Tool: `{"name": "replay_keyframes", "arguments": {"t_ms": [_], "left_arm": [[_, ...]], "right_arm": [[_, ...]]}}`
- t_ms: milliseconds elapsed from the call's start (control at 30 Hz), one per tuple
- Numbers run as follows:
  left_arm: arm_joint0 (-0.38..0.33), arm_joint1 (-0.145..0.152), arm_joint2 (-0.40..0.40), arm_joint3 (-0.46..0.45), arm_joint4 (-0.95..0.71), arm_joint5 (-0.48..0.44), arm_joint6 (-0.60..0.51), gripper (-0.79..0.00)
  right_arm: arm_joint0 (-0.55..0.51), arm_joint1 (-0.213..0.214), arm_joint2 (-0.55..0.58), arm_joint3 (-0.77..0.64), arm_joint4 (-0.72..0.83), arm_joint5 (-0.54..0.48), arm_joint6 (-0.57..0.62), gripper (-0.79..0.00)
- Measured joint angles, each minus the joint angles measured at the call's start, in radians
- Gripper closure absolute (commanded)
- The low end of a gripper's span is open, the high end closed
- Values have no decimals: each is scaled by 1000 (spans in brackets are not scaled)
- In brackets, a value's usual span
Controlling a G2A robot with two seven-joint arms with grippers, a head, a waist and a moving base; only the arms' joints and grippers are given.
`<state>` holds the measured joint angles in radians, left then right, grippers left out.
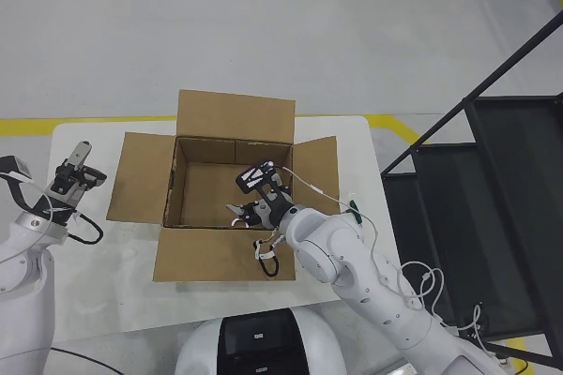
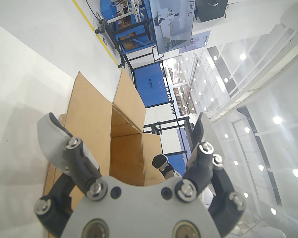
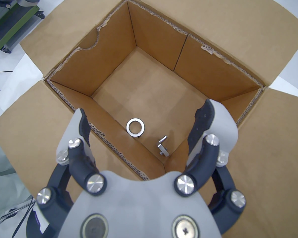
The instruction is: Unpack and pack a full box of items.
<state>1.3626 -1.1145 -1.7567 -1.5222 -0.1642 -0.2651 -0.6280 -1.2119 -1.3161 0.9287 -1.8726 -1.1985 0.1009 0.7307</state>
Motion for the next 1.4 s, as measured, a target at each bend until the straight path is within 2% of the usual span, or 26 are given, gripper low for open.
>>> {"name": "replay_keyframes", "arguments": {"t_ms": [233, 333, 467, 600, 800, 933, 1067, 1133, 1400], "left_arm": [[0, 0, 0, 0, 0, 0, 0, -785], [0, 0, 0, 0, 0, 0, 0, -785], [0, 0, 0, 0, 0, 0, 0, -785], [0, 0, 0, 0, 0, 0, 0, -785], [0, 0, 0, 0, 0, 0, 0, -785], [0, 0, 0, 0, 0, 0, 0, -785], [0, 0, 0, 0, 0, 0, 0, -785], [0, 0, 0, 0, 0, 0, 0, -785], [0, 0, 0, 0, 0, 0, 0, -785]], "right_arm": [[-2, -1, 3, -3, 9, 1, -4, -785], [13, -9, 24, -12, 97, 34, 14, -785], [69, -27, 4, 12, 151, 157, 100, -785], [125, -43, -58, 73, 96, 238, 228, -785], [150, -73, -98, 143, 124, 435, 314, -785], [162, -91, -112, 183, 160, 514, 315, -785], [171, -111, -90, 232, 281, 581, 267, -785], [172, -114, -86, 240, 320, 590, 258, -785], [171, -114, -87, 238, 304, 589, 259, -785]]}}
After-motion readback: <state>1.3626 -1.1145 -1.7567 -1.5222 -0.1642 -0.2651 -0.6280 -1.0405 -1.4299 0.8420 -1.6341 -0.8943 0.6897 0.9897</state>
